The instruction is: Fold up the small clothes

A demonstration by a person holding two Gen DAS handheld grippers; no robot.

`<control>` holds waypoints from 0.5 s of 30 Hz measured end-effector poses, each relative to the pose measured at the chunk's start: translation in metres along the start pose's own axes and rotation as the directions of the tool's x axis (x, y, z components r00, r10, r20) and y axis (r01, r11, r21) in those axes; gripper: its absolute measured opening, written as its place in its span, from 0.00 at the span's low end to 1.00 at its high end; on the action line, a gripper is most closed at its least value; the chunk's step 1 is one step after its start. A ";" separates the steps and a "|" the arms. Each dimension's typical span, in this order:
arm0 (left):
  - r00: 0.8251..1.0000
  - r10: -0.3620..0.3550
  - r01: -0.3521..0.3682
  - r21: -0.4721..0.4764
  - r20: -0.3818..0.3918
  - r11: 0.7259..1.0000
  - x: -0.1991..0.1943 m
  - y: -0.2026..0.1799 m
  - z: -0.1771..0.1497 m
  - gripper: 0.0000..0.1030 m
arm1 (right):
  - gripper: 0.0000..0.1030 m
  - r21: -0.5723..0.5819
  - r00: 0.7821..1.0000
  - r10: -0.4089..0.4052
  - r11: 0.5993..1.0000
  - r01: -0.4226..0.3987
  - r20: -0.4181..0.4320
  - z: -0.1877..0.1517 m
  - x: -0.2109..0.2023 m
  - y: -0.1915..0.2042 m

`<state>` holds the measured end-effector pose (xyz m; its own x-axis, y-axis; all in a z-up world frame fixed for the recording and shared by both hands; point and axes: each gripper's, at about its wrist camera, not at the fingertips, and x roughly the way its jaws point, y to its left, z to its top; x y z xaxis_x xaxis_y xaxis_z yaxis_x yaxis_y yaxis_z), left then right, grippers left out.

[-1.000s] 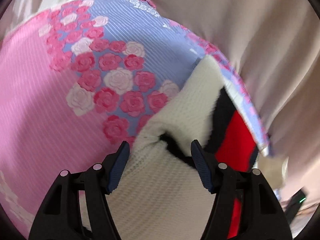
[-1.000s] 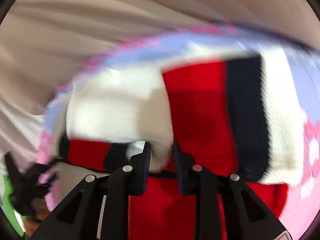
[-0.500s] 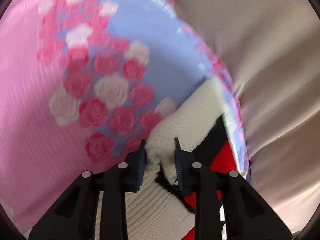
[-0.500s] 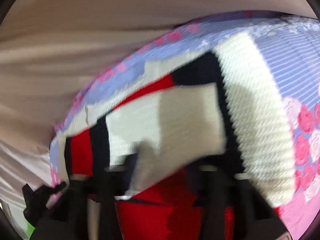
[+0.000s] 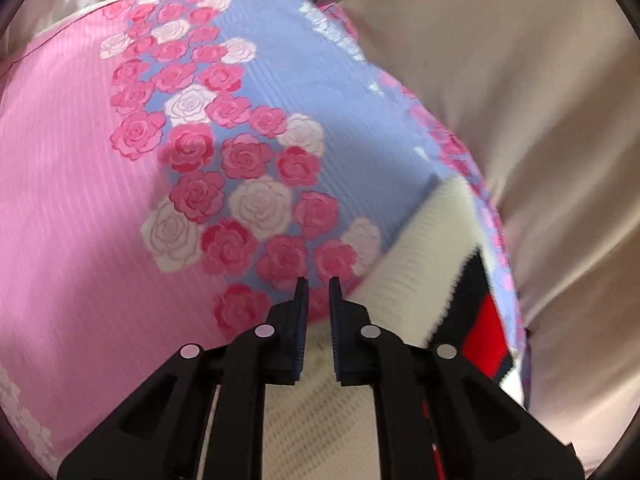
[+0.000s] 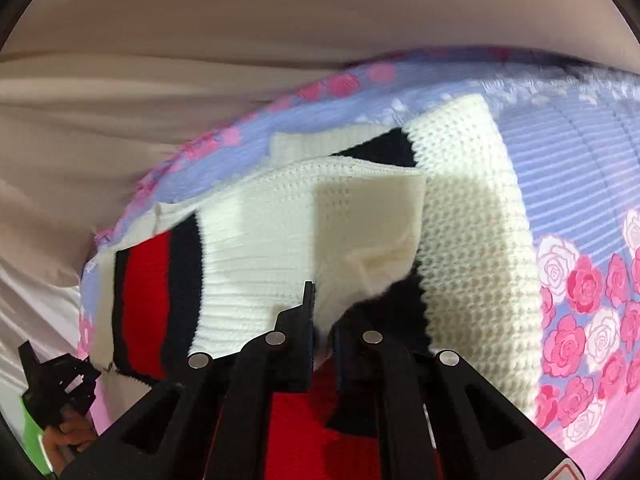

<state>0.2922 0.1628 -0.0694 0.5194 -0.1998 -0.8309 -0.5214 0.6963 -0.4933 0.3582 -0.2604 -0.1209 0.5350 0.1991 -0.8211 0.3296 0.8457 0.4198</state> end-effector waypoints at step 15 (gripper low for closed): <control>0.989 -0.145 0.145 -0.025 -0.007 0.989 0.007 -0.042 0.009 0.10 | 0.09 -0.032 0.998 0.049 0.998 -0.047 0.043 0.000 -0.031 0.019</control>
<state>0.3240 0.1386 -0.0526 0.5847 -0.3036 -0.7523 -0.4571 0.6428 -0.6147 0.3486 -0.2503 -0.0873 0.5836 0.2183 -0.7822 0.2786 0.8509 0.4454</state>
